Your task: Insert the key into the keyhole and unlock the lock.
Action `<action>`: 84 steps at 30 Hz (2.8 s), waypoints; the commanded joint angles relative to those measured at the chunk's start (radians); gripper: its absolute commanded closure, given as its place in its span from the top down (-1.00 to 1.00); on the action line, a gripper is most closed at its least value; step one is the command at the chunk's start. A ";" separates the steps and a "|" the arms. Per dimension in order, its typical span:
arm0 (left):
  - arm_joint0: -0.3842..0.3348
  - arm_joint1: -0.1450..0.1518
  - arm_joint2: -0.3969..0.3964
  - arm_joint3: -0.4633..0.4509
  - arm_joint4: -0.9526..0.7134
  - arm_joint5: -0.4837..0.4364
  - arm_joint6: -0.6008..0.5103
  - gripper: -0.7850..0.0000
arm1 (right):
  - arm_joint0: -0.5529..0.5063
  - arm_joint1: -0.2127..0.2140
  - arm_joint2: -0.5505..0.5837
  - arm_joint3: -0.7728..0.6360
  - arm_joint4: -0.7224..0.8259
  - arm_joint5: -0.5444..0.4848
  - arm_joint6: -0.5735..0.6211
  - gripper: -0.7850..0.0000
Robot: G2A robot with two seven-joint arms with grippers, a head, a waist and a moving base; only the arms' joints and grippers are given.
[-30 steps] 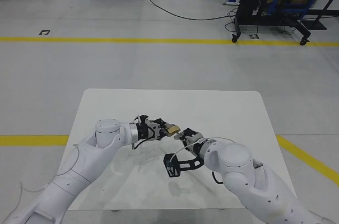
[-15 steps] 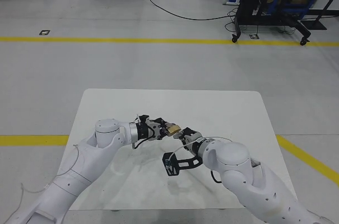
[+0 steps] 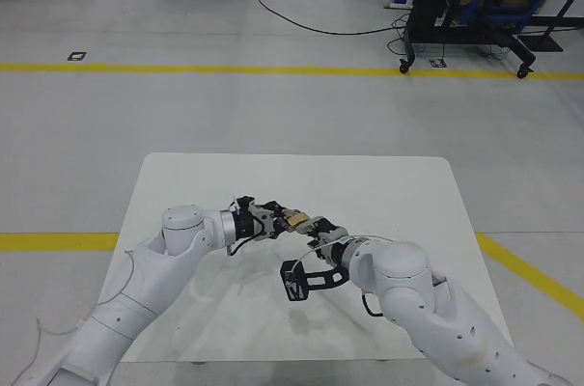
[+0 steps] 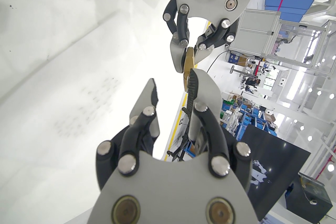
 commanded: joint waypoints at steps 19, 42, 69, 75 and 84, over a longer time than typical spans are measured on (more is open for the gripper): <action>0.057 -0.005 -0.069 -0.006 0.203 -0.427 0.017 -1.00 | -0.113 0.025 0.259 0.178 0.437 0.021 -0.433 -1.00; 0.076 -0.016 -0.076 -0.037 0.352 -0.515 -0.090 -1.00 | -0.002 0.014 0.206 0.407 0.573 0.082 -0.587 -1.00; 0.098 -0.048 -0.099 -0.024 0.324 -0.517 0.007 -1.00 | -0.205 0.047 0.218 0.070 0.077 0.337 -0.589 -0.11; 0.099 -0.056 -0.099 -0.020 0.310 -0.498 0.009 -1.00 | -0.191 0.036 0.128 0.053 -0.071 0.414 -0.485 -0.16; 0.097 -0.064 -0.101 -0.011 0.314 -0.481 -0.004 -1.00 | -0.161 0.017 0.044 0.040 -0.191 0.449 -0.348 -0.34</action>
